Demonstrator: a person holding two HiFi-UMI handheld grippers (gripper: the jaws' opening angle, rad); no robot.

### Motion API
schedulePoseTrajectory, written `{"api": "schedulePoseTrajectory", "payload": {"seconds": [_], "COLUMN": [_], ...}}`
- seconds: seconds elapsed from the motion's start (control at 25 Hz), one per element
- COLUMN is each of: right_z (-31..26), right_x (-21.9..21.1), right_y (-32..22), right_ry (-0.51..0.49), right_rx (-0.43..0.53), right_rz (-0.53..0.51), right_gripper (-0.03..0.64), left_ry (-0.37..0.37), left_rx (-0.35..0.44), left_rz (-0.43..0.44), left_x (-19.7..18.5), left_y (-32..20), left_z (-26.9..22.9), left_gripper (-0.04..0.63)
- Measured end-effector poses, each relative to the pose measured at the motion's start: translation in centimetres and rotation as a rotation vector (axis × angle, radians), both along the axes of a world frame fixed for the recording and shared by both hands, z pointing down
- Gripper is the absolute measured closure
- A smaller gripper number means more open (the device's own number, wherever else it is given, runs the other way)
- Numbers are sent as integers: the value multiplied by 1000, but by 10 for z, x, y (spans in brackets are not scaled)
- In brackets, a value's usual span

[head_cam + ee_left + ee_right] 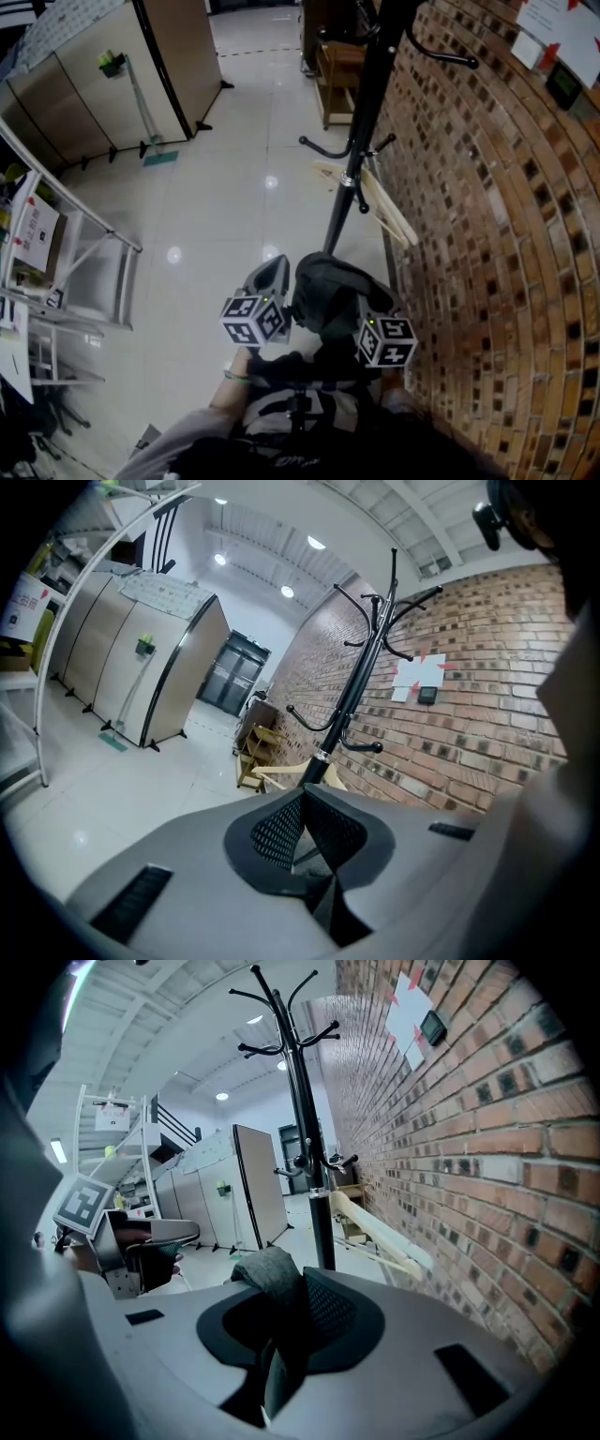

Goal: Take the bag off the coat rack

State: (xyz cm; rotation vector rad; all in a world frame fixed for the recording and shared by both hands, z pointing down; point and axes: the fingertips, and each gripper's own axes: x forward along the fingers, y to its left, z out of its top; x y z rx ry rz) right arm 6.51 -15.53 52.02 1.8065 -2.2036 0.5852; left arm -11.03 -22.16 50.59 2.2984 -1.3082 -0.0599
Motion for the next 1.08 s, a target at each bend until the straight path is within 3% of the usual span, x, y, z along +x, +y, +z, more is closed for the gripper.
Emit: {"api": "schedulePoseTrajectory", "payload": {"seconds": [1.08], "right_z": [-3], "right_x": [9], "right_y": [-2], "right_ry": [4], "right_rx": [-34], "right_rz": [7], "right_gripper": [545], "left_ry": [4], "left_rx": [-1], "left_rz": [-30], "left_x": [-2], "left_y": [-5], "left_z": [-1], "left_gripper": [588]}}
